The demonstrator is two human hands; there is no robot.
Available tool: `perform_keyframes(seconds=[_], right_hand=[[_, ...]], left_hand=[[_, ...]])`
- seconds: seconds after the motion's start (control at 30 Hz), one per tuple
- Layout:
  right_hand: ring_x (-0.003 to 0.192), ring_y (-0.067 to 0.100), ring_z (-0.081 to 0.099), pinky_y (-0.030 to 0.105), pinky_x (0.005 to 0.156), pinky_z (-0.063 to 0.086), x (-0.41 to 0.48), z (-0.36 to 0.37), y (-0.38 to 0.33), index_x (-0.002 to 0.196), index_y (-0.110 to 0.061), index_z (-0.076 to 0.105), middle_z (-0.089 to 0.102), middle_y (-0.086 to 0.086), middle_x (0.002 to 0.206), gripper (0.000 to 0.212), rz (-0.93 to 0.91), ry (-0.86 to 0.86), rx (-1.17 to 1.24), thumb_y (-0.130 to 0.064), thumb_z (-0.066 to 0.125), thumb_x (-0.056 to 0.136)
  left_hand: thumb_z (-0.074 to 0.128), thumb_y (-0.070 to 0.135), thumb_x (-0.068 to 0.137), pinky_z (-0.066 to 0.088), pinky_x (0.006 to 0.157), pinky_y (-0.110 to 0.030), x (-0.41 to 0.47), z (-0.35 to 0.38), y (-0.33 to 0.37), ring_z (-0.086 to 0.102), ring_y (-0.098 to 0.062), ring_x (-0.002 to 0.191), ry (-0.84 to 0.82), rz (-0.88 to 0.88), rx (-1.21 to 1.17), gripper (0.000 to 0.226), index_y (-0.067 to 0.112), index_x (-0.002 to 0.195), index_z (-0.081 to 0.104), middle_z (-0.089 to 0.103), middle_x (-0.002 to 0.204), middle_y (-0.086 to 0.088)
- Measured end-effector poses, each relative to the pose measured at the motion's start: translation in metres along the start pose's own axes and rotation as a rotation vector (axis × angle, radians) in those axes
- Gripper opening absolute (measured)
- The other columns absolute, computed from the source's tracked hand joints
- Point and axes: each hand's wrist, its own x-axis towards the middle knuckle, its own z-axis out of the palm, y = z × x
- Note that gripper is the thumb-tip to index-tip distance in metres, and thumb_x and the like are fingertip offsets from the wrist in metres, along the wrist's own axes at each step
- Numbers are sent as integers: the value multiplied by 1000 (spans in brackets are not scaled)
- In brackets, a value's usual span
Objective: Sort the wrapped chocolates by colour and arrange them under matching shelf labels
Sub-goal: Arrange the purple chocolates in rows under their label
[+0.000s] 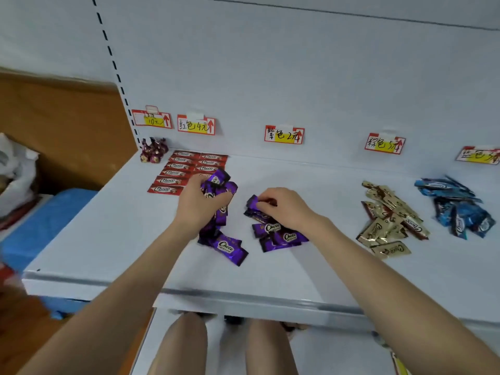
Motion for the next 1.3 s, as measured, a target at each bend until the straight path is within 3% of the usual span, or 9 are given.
perform_keyframes(seconds=[0.1,0.23,0.33,0.43,0.6,0.73,1.0,1.17,1.3], right_hand=[[93,17,55,27,82,43,-20,0,-7,103,-14,62,63,3,105,18,-16,-46,68,-25,58,89],[95,13,55,23,79,40,-38,-9,-17,87,-19,58,60,-3,97,3,-38,42,206,-20,61,87],[78,10,61,20,68,45,-47,-25,-25,82,-22,55,63,-4,83,9,-25,207,440,-18,59,89],[55,8,62,20,50,46,-48,-45,-28,88,-19,57,65,2,74,5,18,297,657,-16,55,91],[74,10,64,17,62,52,-34,-63,-22,110,-13,56,65,1,93,29,29,140,753,1,60,85],[84,17,66,23,74,53,-16,-66,-15,110,-18,55,65,2,100,39,6,78,700,6,62,81],[83,23,66,22,69,55,50,-48,12,104,-13,57,63,6,98,30,55,90,531,4,63,80],[102,22,56,20,82,37,97,-16,28,119,-6,57,60,10,116,30,4,69,66,-6,54,89],[117,28,45,30,93,34,97,-1,35,129,-9,51,53,13,124,37,-16,206,-170,-18,50,93]], left_hand=[[76,6,75,49,57,-20,-13,-9,1,63,-12,67,33,-72,-219,18,17,78,61,65,73,4],[75,3,75,55,79,-42,-23,-17,8,67,-31,83,76,-172,-401,15,12,78,63,68,82,-8],[74,5,76,55,77,-39,-20,-22,17,67,-27,81,91,-198,-468,16,13,81,61,68,83,-6],[74,6,77,57,62,-29,-15,-23,25,69,-21,76,31,-211,-545,17,11,86,60,69,85,-7],[72,4,76,57,57,-28,-5,-15,34,70,-21,68,-117,-235,-602,23,7,97,63,71,85,-9],[71,3,76,55,53,-27,6,-7,38,71,-20,66,-189,-233,-635,20,9,94,64,73,78,-6],[71,5,76,54,53,-28,17,-5,30,71,-22,69,-123,-242,-679,18,8,93,65,73,82,-9],[71,5,76,54,51,-26,20,-8,19,71,-22,67,-11,-292,-713,21,6,96,64,73,79,-8],[70,4,77,53,51,-25,23,-9,12,70,-20,63,4,-296,-725,21,3,97,63,72,75,-6]])
